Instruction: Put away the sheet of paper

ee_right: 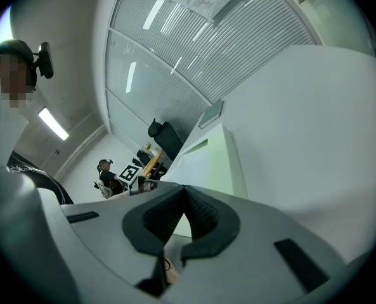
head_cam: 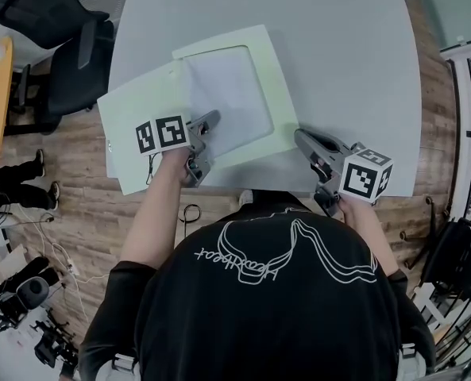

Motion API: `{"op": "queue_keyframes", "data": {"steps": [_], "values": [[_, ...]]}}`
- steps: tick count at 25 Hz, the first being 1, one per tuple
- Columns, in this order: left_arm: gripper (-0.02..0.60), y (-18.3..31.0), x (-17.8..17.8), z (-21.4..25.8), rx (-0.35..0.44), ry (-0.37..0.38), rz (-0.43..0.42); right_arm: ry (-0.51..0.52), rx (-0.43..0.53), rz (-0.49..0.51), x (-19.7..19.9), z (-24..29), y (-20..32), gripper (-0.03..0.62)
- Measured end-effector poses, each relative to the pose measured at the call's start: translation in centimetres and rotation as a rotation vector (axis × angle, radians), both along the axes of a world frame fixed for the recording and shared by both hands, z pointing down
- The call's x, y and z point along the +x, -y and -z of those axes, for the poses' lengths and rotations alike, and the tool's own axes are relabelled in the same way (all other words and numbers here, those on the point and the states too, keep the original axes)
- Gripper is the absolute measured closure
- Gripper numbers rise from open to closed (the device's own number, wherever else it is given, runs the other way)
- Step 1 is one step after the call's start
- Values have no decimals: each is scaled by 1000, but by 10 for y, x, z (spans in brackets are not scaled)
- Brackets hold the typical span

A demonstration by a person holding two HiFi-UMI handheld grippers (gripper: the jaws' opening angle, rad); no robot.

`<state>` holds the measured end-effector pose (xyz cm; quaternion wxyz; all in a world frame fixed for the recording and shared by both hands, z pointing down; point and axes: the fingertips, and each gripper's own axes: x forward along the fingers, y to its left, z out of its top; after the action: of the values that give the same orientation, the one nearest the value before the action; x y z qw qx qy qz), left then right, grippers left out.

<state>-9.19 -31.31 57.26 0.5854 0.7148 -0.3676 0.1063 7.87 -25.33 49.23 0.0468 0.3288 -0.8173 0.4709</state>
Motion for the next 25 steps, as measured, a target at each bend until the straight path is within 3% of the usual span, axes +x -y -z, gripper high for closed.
{"op": "queue_keyframes", "data": {"steps": [8, 12, 25], "values": [[399, 1, -7, -5, 9, 107, 12, 16, -12, 10, -6, -1, 2, 585], [391, 4, -19, -3, 33, 152, 64, 17, -13, 14, -8, -2, 2, 585], [388, 0, -59, 7, 77, 173, 156, 25, -8, 31, -14, 2, -2, 585]]}}
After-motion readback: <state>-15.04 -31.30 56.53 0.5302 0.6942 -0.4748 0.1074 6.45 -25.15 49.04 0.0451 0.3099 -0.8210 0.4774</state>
